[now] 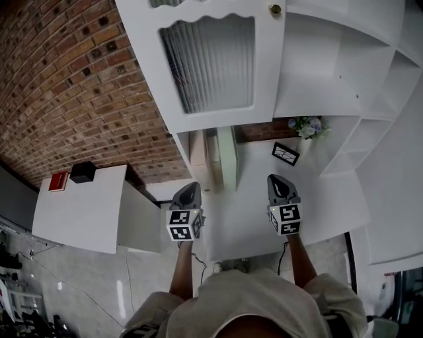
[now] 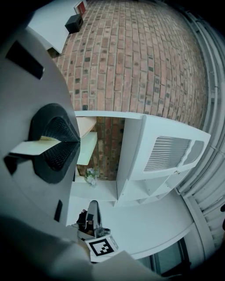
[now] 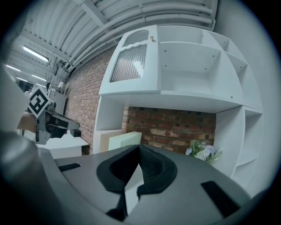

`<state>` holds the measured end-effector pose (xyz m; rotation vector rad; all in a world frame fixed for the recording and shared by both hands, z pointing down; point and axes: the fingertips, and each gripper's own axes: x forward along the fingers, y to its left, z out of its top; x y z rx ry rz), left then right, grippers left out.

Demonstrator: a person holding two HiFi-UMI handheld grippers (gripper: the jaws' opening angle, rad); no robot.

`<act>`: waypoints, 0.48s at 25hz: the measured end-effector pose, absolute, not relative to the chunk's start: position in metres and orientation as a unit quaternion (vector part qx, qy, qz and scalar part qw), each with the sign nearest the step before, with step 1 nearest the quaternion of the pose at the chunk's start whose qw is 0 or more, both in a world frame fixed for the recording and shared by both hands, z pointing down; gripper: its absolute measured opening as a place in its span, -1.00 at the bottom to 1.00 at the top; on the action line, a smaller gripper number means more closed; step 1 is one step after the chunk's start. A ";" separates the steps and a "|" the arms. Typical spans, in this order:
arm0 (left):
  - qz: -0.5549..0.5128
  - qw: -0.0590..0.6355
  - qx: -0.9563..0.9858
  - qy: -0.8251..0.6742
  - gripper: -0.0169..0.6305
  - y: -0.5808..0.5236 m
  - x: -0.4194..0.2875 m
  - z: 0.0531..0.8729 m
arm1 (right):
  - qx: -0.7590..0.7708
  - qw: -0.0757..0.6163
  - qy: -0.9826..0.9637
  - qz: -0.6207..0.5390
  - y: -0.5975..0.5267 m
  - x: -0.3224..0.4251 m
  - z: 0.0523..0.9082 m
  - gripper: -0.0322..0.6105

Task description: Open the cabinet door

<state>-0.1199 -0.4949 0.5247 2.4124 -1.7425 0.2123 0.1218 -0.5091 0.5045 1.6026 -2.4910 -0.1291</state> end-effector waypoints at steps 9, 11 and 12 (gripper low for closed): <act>0.067 0.081 0.810 -0.578 -0.87 -0.497 -0.129 0.522 | 0.530 0.048 -0.843 -0.076 -0.535 0.109 0.440 -0.48; 0.067 0.081 0.809 -0.578 -0.87 -0.497 -0.132 0.522 | 0.528 0.034 -0.845 -0.084 -0.541 0.106 0.421 -0.35; 0.068 0.081 0.809 -0.578 -0.87 -0.497 -0.134 0.523 | 0.527 0.028 -0.844 -0.089 -0.543 0.106 0.412 -0.29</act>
